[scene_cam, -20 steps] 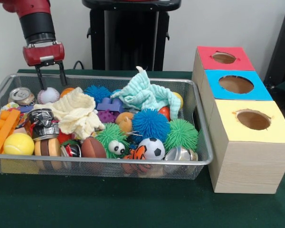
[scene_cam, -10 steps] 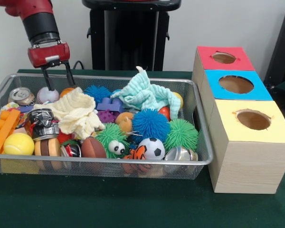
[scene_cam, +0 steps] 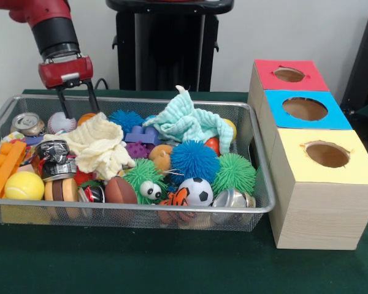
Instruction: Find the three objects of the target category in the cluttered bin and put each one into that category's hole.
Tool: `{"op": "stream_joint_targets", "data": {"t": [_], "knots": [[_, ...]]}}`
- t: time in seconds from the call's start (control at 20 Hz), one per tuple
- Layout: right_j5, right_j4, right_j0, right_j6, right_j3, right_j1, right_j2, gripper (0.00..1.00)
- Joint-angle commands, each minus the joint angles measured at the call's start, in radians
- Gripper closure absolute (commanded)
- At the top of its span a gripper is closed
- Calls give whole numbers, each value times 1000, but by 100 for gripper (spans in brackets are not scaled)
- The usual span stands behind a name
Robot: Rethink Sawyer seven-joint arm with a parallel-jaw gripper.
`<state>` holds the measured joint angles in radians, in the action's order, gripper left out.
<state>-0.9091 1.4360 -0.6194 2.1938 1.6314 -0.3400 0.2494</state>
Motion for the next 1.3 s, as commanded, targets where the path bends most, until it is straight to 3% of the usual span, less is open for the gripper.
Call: {"op": "stream_joint_targets", "data": {"t": [0.05, 0.4, 0.9, 1.3], "knots": [[-51, -69, -7, -312, -33, 39, -113, 0], [-78, -99, -27, -365, -79, 120, -152, 0], [-140, -144, -43, -429, -104, 171, -159, 0], [-215, -295, -47, -701, -82, 183, -103, 0]]}}
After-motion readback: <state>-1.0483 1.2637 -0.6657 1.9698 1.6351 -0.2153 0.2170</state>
